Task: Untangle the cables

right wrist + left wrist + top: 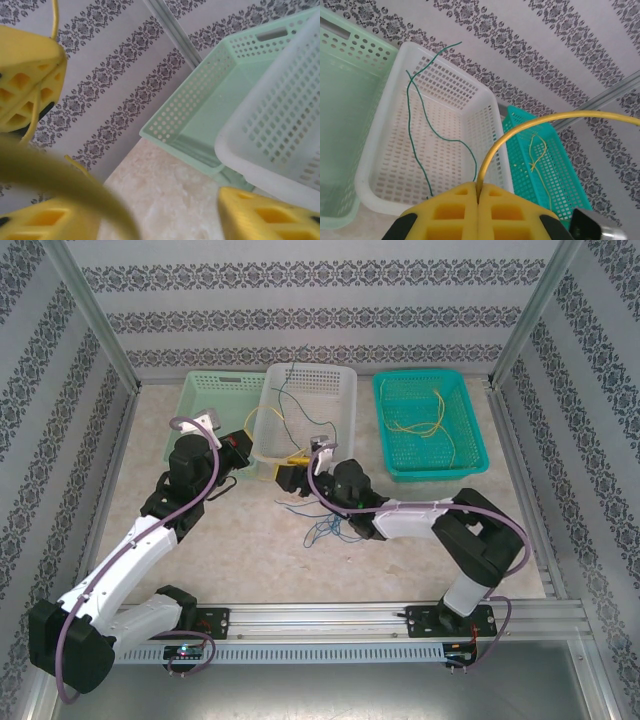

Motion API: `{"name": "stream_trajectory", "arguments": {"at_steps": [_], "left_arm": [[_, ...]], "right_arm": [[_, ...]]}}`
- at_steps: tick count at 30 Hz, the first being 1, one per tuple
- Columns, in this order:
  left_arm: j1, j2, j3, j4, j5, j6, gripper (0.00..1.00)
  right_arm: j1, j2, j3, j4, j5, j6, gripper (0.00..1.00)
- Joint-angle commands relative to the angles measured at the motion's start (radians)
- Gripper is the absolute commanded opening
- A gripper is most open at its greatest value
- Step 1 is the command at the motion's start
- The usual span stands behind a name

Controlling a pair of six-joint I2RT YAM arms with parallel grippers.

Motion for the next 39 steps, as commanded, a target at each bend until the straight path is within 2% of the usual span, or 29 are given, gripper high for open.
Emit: {"name": "stream_trajectory", "arguments": {"at_steps": [1,4,6,9,16,22,30,39], "left_arm": [[-0.006,-0.004,-0.016,0.097,0.001,-0.039,0.0],[-0.004,-0.012,-0.003,0.067,-0.011,-0.022,0.0],[-0.002,-0.031,0.0,0.029,-0.043,-0.011,0.0],[0.01,-0.069,-0.006,-0.01,-0.08,0.008,0.0],[0.021,-0.09,0.013,-0.071,-0.119,0.058,0.0],[0.023,-0.127,0.03,-0.15,-0.218,0.131,0.0],[0.026,-0.162,0.017,-0.146,-0.285,0.131,0.0],[0.027,-0.223,-0.068,-0.055,-0.362,0.062,0.0]], "right_arm": [[0.009,0.036,0.045,0.063,-0.023,0.034,0.45],[0.008,0.015,0.053,-0.021,-0.019,-0.016,0.17],[0.003,-0.027,0.045,-0.131,-0.005,-0.069,0.07],[-0.008,-0.1,0.055,-0.401,0.002,-0.181,0.0],[0.006,-0.148,0.204,-1.093,0.069,-0.521,0.0],[0.041,-0.113,0.276,-1.443,0.278,-0.655,0.0],[0.196,0.07,0.454,-1.739,0.543,-0.776,0.0],[0.23,0.081,0.497,-1.752,0.552,-0.795,0.0]]}}
